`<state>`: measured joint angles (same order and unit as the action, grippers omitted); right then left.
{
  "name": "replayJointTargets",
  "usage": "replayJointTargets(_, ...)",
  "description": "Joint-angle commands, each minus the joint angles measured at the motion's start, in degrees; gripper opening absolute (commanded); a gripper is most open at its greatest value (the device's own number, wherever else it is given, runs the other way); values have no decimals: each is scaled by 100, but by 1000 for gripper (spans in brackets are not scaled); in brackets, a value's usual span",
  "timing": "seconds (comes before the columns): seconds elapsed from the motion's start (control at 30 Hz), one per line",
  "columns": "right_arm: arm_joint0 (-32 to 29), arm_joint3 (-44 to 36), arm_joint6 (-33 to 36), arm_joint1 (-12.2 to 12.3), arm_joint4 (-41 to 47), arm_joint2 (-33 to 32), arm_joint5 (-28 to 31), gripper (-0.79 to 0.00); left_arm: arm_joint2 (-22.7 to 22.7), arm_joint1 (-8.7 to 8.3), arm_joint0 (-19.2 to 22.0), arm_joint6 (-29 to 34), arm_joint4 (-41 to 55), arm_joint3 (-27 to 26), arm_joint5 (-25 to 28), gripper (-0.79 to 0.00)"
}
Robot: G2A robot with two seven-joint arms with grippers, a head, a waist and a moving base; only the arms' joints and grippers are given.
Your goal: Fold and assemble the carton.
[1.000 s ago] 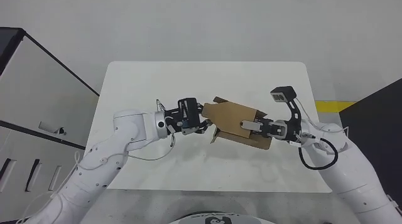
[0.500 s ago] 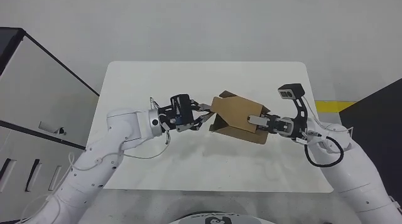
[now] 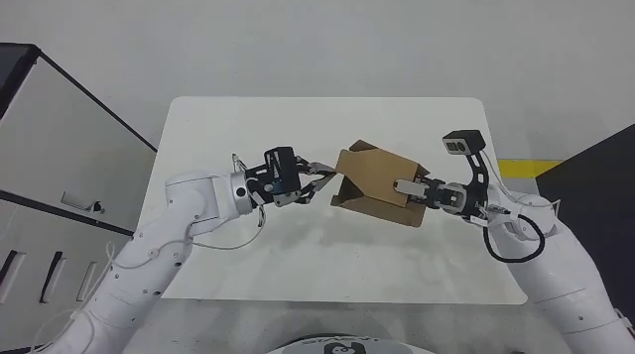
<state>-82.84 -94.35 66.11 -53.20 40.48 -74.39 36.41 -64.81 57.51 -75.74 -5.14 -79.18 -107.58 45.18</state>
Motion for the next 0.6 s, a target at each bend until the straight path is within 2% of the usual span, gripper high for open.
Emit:
replayJointTargets(0.0, -3, -1, -25, -5, -11, -10, -5, -785, -29, -8, -40, -18, 16, -4, 35, -785)
replayJointTargets(0.27, 14, 12, -92, -30, -77, -17, -46, -785, 64, -10, -32, -133, -16, -99, 305, -785)
replayJointTargets(0.57, 32, 8, -4, -58, -77, 37, -101, -785, 273, 34, 108, -190, -30, -60, 275, -785)
